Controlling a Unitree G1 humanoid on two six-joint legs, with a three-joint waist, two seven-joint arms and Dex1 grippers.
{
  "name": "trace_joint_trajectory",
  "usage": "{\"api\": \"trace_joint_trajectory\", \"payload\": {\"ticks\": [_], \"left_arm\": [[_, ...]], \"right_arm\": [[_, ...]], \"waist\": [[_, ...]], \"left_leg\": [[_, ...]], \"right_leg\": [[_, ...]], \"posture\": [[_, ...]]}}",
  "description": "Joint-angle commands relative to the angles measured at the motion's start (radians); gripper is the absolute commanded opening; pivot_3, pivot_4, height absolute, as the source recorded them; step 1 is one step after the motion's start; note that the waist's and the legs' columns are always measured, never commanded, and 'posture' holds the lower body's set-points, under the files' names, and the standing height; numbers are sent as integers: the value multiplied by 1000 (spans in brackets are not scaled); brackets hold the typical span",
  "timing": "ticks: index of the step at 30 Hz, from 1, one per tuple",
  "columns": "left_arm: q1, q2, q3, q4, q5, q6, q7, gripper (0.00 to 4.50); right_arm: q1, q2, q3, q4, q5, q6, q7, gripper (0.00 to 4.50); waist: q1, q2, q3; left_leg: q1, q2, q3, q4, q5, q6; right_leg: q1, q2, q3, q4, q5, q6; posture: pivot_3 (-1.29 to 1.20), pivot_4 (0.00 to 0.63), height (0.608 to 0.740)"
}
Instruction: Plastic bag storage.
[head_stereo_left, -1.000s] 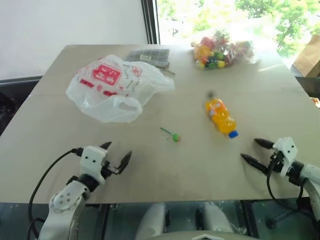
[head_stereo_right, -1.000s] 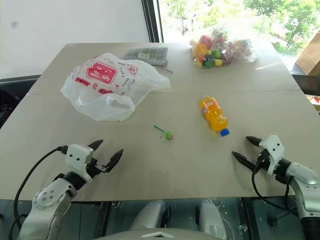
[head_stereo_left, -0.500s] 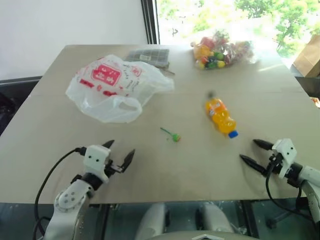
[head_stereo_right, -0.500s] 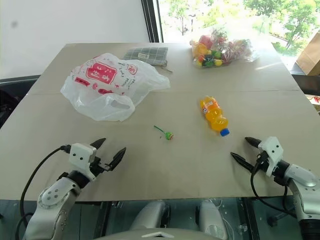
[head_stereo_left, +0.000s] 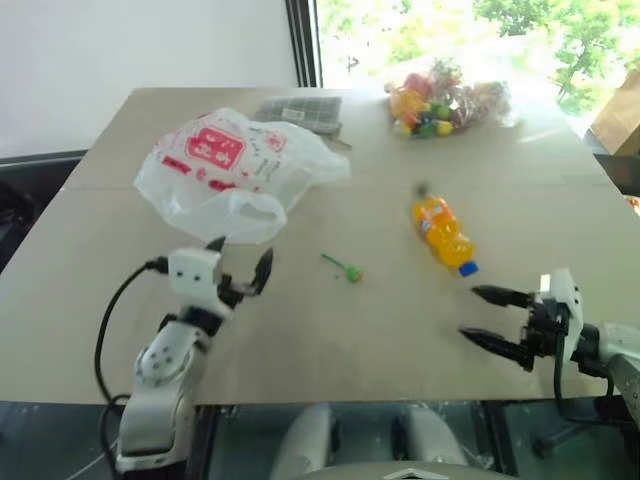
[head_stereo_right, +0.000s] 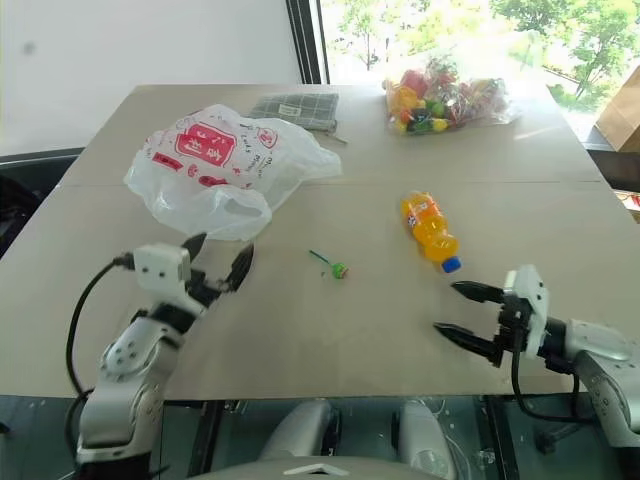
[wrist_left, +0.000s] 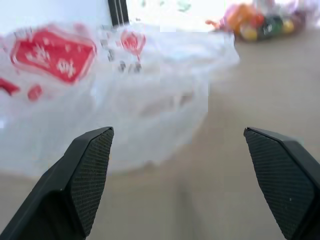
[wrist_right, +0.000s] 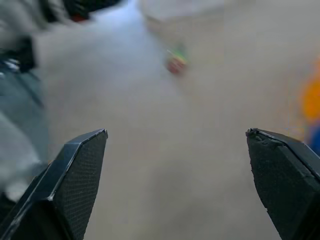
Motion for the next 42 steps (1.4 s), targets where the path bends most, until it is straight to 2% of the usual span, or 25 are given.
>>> {"api": "trace_joint_trajectory", "payload": {"ticks": [1,8,14,17,20,21,23,24,25,26,30,33,36,42], "left_arm": [[-86,-28,-55,84,93,-13,77,4398],[-217,-81,-99,328,172,-50,143,4398],[-290,-100,-107,447,176,-125,130,4398],[-319,-90,-114,469,176,-147,101,3727],[-321,-82,-118,458,184,-156,88,2421],[-316,-79,-117,453,187,-158,89,1716],[-304,-77,-113,445,186,-161,89,1033],[-299,-77,-111,441,187,-159,93,926],[-295,-77,-108,437,187,-158,97,247],[-290,-77,-106,431,186,-156,99,74],[-271,-82,-95,383,160,-126,98,29],[-237,-100,-90,299,69,-110,40,29],[-180,-90,-113,199,41,-77,3,29],[-37,-57,-67,39,-109,-63,-108,29]], "right_arm": [[-116,78,37,-100,75,70,-132,4500],[-278,219,58,-101,42,83,-328,4500],[-254,225,69,-84,-14,46,-325,4500],[-237,239,67,-83,-22,38,-332,4500],[-219,241,66,-78,-32,27,-326,4500],[-214,241,66,-75,-37,22,-324,4500],[-207,241,71,-72,-47,15,-322,4500],[-204,240,74,-70,-55,12,-321,4500],[-203,240,77,-68,-61,10,-320,4500],[-201,238,83,-68,-68,11,-320,4500],[-221,240,132,-41,-142,-9,-331,4500],[-271,250,214,14,-239,-28,-337,4500],[-341,274,304,90,-330,-5,-359,4500],[-455,338,430,226,-431,31,-350,4500]], "waist": [[0,-1,0],[6,-5,2],[16,-5,2],[17,-5,2],[16,-5,2],[15,-5,2],[15,-5,2],[15,-5,2],[15,-5,2],[16,-5,2],[15,-5,2],[11,-4,2],[6,-4,2],[-9,-4,2]], "left_leg": [[0,0,0,0,0,0],[-8,-4,-1,2,3,-5],[-15,-5,-3,7,4,-5],[-16,-5,-5,9,4,-5],[-16,-5,-6,11,4,-5],[-16,-5,-6,11,4,-5],[-16,-5,-6,11,4,-5],[-16,-5,-6,11,4,-5],[-16,-5,-6,11,4,-5],[-16,-5,-6,11,4,-5],[-16,-5,-7,12,4,-5],[-16,-5,-7,12,4,-5],[-16,-5,-7,13,4,-6],[-16,-5,-7,13,4,-6]], "right_leg": [[0,0,0,0,0,0],[-10,-1,0,4,0,0],[-14,-2,-3,4,0,1],[-14,-2,-4,5,0,1],[-13,-2,-5,6,0,1],[-13,-2,-5,6,0,1],[-13,-2,-5,6,0,1],[-13,-2,-5,6,0,1],[-13,-2,-5,6,0,1],[-13,-2,-5,6,0,1],[-13,-2,-5,6,0,1],[-14,-2,-5,7,0,1],[-13,-2,-5,7,0,1],[-14,-2,-5,7,0,1]], "posture": [[0,150,740],[0,150,740],[0,150,740],[0,150,740],[0,150,740],[0,150,740],[0,150,740],[0,150,740],[0,150,740],[0,150,740],[0,150,740],[0,150,740],[0,150,740],[0,150,740]]}}
